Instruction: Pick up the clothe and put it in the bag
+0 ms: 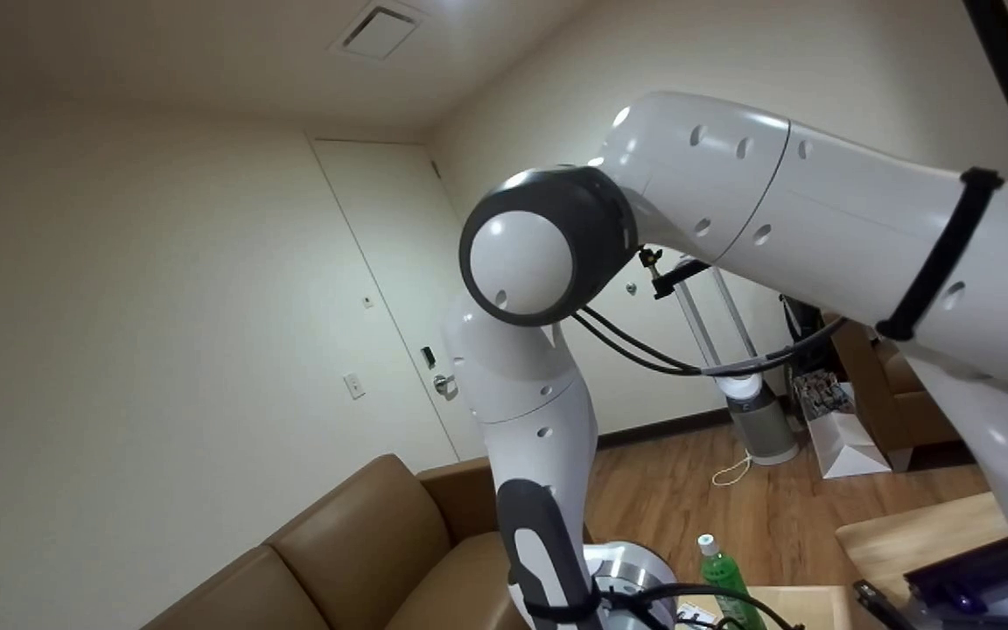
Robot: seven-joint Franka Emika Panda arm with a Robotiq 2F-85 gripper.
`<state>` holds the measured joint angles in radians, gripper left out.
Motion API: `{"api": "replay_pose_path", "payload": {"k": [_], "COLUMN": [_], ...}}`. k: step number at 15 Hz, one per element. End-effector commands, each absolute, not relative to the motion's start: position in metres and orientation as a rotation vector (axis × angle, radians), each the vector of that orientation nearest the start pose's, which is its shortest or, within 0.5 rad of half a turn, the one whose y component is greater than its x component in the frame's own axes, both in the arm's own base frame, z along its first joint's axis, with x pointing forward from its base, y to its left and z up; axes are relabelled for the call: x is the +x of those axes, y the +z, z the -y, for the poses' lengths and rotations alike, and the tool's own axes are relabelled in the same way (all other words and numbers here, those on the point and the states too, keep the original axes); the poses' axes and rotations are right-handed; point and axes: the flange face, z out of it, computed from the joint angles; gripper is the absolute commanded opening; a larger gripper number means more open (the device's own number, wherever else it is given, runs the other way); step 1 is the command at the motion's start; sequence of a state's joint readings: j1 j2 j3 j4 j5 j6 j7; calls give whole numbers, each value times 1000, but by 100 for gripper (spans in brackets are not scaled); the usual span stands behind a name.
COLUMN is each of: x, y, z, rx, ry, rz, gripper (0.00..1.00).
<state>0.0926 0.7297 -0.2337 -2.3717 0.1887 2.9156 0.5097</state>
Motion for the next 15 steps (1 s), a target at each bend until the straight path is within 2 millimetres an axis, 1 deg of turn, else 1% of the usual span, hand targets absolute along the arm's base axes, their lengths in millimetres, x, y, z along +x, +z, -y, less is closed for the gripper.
{"api": "replay_pose_path", "payload": {"k": [1,3,4,5,6,7,8,10,12,13,15], "x": [421,414,416,420,433,441,453,471,484,487,491], "y": [42,47,45,41,32,27,18,7,-4,-9,-25], "z": [110,124,131,136,134,133,128,118,117,117,123], "rx": [-3077,-3086,-3092,-3090,-3107,-3112,-3119,-3125,-3130,-3137,-3149], "ry": [-84,-189,-202,-161,-82,-76,-60,-54,-25,1,101], "rz": [-1325,-1357,-1368,-1373,-1231,-1164,-1055,-916,-860,-834,-839], "gripper": [100,100,100,100,100,100,100,100,100,100,100]}}
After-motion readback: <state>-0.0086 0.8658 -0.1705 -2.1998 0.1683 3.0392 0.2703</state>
